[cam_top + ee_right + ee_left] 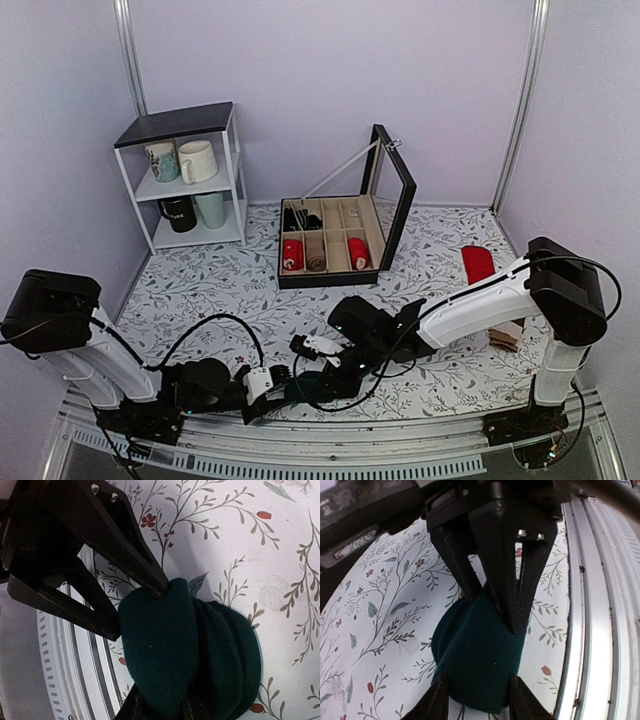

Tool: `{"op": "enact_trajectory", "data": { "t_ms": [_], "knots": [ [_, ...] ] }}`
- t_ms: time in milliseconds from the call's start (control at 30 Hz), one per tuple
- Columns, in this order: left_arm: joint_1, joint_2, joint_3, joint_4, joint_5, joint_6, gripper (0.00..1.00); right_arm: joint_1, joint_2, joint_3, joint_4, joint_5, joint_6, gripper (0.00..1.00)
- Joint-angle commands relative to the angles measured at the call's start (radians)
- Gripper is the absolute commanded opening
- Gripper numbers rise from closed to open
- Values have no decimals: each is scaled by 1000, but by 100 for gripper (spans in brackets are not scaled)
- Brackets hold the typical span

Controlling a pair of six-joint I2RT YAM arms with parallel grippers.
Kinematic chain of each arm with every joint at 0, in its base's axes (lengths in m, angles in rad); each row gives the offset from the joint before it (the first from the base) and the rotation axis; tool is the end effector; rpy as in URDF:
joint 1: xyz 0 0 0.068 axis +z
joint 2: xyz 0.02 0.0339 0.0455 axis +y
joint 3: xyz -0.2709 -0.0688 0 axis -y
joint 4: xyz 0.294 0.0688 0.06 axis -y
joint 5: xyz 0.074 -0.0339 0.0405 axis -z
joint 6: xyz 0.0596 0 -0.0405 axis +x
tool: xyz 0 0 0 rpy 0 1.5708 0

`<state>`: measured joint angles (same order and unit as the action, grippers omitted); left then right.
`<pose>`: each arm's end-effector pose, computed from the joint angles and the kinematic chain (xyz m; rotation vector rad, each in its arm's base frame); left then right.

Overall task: Roll the socks
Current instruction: Roll the sock at the center of the board.

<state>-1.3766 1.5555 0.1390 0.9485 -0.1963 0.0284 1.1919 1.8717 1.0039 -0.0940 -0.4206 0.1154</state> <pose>0.0574 -0.2318 0.0433 1.2521 1.6746 -0.6407 0.1289 0.3895 0.0814 -1.5621 2.2578 0.9877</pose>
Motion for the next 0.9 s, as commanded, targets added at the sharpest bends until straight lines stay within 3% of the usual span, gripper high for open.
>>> {"op": "enact_trajectory", "data": {
  "t_ms": [0,300,500,567,667,867],
  "knots": [
    [-15,38,17,53,17,11,41,1,93,-31,-241,-18,31,19],
    [-14,113,29,45,61,-34,29,-3,110,-8,-257,-58,31,19],
    [-15,120,43,6,112,-57,0,-10,115,-1,-274,-87,27,20],
    [-15,100,67,-72,126,-83,0,-16,108,-3,-273,-80,27,23],
    [-14,76,110,-195,135,-133,0,-26,86,-1,-257,-49,22,30],
    [-13,101,127,-293,126,-226,0,-47,-3,11,-169,88,3,57]
  ]
}}
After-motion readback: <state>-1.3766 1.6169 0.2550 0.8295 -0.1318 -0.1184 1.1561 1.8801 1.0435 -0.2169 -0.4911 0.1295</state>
